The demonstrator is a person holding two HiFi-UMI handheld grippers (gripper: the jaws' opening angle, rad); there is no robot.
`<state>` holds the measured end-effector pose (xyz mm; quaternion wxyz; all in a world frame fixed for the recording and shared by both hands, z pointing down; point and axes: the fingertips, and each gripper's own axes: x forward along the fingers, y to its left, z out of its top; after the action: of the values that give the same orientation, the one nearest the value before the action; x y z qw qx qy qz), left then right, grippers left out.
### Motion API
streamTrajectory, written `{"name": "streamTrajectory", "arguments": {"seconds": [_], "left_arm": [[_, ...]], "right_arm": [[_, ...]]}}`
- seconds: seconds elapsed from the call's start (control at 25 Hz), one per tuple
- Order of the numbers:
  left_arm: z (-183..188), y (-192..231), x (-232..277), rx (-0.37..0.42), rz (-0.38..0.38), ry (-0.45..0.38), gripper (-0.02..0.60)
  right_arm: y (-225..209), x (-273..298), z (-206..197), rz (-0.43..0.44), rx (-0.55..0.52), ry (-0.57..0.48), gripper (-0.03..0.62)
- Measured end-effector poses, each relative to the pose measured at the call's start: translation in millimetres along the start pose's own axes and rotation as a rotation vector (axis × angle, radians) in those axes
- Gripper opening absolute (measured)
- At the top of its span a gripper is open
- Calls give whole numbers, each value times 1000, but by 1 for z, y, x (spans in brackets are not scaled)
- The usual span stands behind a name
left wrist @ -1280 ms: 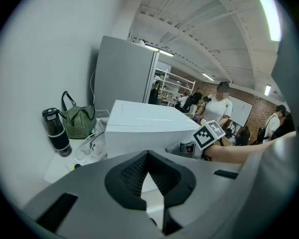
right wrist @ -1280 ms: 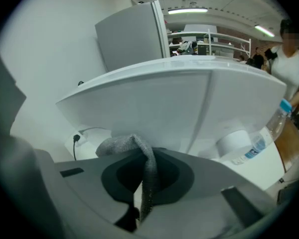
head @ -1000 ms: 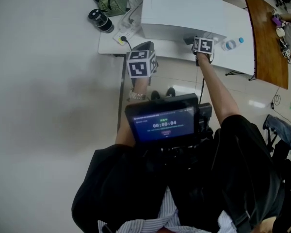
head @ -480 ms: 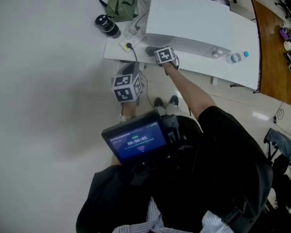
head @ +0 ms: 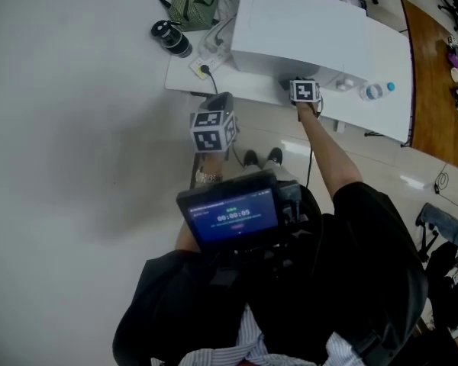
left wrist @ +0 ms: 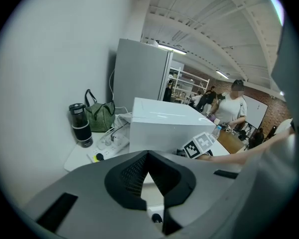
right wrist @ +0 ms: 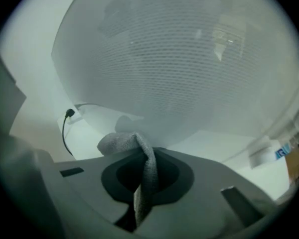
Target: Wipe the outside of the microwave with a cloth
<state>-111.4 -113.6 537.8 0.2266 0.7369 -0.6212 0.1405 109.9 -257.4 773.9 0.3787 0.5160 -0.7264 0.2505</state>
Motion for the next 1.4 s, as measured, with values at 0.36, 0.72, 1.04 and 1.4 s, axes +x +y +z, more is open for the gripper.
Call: {"name": "streamTrajectory", "arguments": {"seconds": [0.36,0.72,1.04,1.4], "left_arm": [[14,-82,56,81,-152,45,-8],[25,-81,50,85,-109,19,-8],[39,-24,45,26,-38,-36,-8],[56,60,50,-71,15,-58,-8]], "right_arm": [[-81,-43,-28,-14,20,-1,14],[19,-203,219,254,-109,-588,13],[71,-89,357,218,-199,-310,14],[77,15,371,93,-308,-137,14]]}}
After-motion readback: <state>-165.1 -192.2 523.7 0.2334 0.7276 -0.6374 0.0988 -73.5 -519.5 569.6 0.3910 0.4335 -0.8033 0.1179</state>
